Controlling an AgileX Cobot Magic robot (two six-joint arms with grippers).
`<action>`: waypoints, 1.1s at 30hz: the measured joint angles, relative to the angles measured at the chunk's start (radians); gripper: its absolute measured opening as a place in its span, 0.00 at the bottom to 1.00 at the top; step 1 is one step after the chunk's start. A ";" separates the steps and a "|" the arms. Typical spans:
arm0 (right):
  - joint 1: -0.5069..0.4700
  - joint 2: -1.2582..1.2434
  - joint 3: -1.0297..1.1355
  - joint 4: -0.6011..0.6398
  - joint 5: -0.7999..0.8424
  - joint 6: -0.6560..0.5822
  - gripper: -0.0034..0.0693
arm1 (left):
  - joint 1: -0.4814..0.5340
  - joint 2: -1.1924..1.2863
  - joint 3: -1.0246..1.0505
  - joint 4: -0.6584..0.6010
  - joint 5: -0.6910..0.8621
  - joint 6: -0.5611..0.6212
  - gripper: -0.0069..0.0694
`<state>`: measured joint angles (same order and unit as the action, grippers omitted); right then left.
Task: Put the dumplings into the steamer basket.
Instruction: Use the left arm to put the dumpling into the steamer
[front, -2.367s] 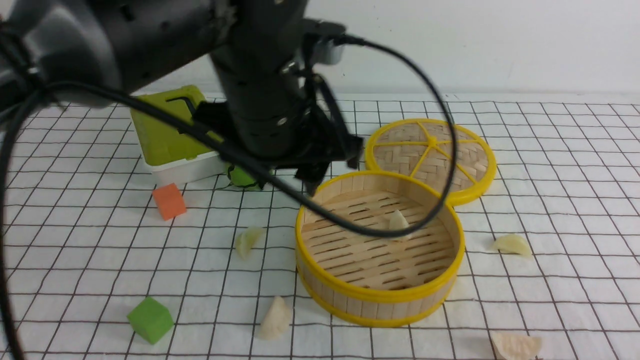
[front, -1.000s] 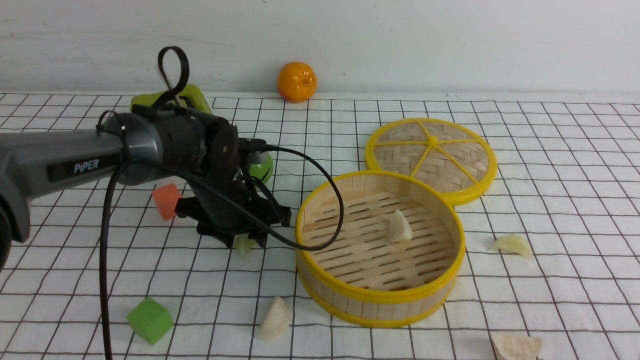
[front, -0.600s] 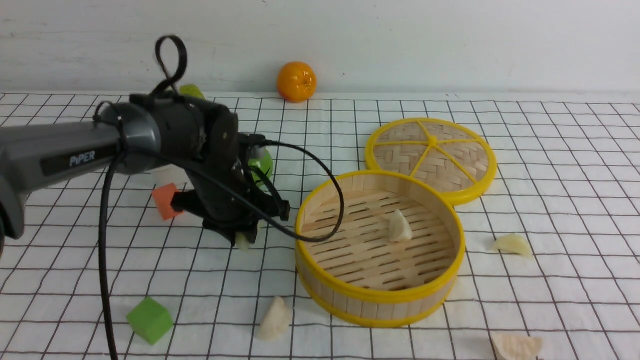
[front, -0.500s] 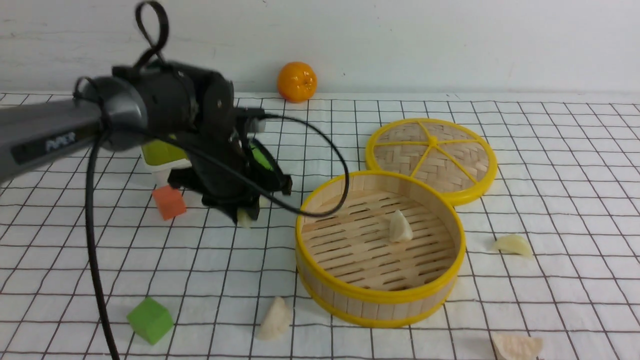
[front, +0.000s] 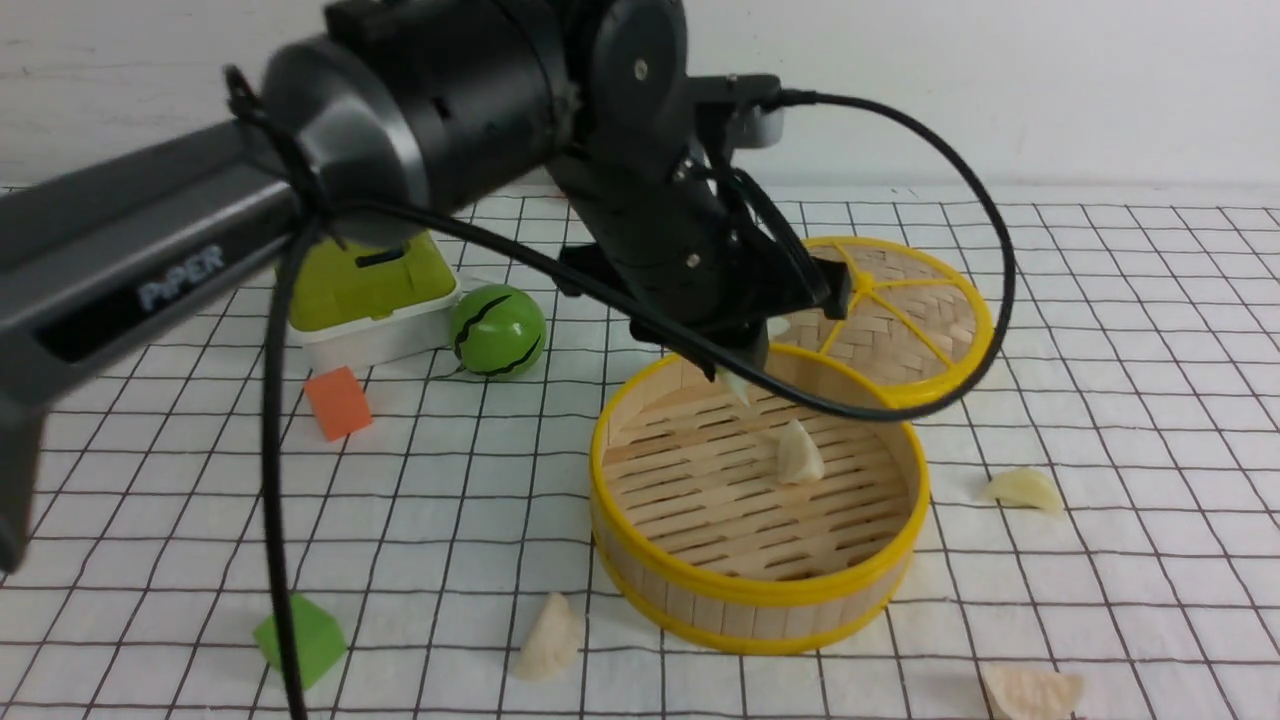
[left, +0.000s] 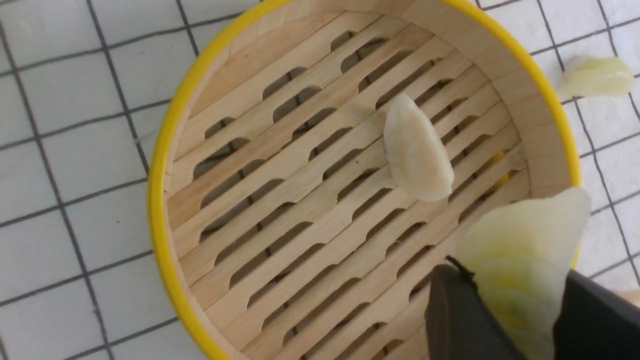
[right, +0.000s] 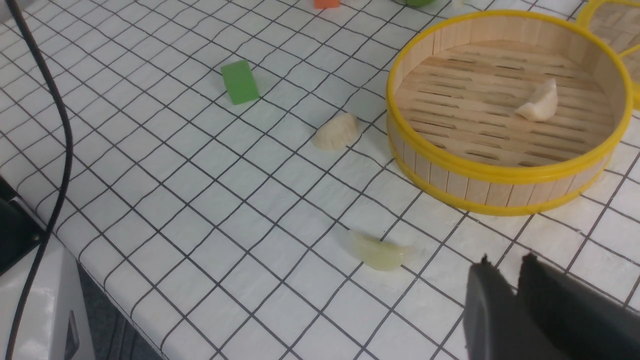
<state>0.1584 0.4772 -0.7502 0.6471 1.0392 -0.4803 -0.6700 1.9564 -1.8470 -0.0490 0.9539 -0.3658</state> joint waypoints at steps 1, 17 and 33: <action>0.000 0.000 0.000 0.000 0.002 0.000 0.17 | 0.000 0.023 0.000 0.001 -0.012 -0.027 0.34; 0.000 0.000 0.000 -0.009 0.037 0.000 0.18 | 0.004 0.261 0.000 0.014 -0.198 -0.243 0.34; 0.000 0.000 0.000 -0.023 0.040 0.000 0.18 | 0.004 0.268 -0.041 0.069 -0.129 -0.250 0.67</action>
<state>0.1584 0.4772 -0.7502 0.6240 1.0787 -0.4803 -0.6658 2.2247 -1.8877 0.0198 0.8251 -0.6159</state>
